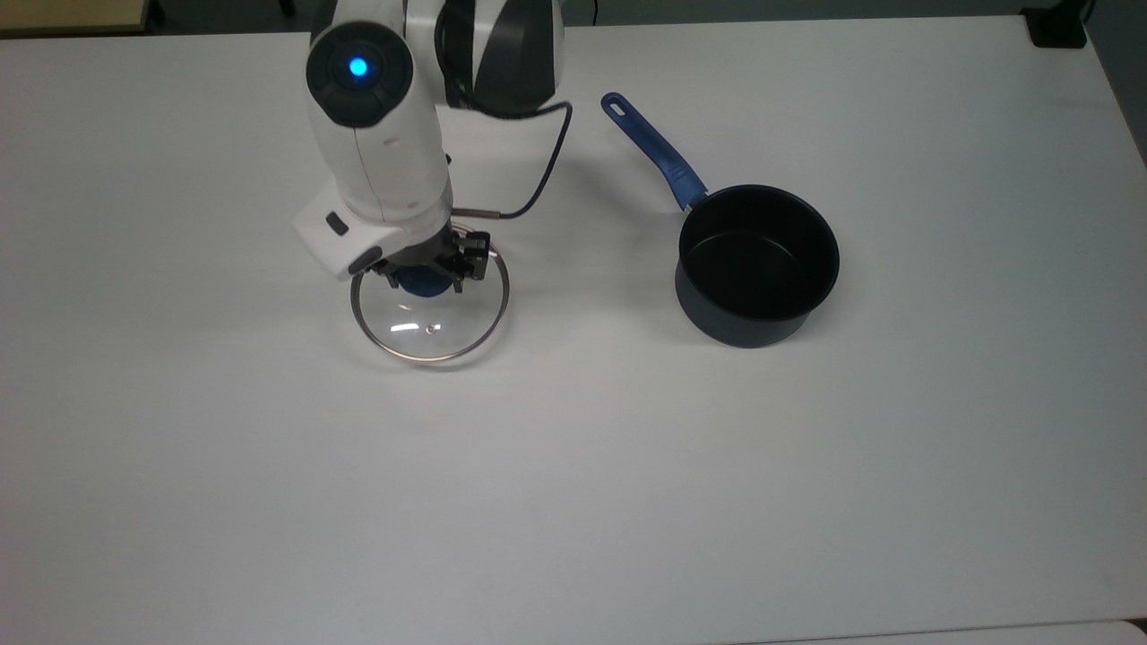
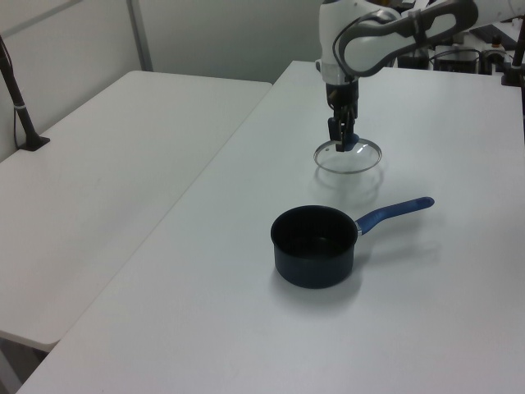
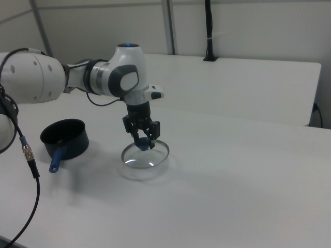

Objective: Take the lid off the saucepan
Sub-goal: 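Lower the held lid flat onto the table beside the saucepan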

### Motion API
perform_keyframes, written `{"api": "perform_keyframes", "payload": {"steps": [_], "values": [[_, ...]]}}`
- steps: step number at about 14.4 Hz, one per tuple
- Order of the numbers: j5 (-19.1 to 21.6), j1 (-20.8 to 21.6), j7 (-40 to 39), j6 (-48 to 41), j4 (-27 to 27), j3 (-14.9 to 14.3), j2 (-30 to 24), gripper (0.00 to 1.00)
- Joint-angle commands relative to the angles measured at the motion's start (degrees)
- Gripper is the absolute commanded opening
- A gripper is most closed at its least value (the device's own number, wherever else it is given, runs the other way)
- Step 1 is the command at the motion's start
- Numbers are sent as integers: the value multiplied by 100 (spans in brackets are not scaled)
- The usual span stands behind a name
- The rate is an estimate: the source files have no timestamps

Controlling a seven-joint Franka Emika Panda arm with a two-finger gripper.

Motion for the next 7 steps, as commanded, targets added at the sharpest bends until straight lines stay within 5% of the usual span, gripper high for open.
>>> {"api": "perform_keyframes", "payload": {"steps": [1,7], "values": [[-132,-19,129,271,-64,54,138,55],[-202,-19,120,359,-72,45,323,55]]}}
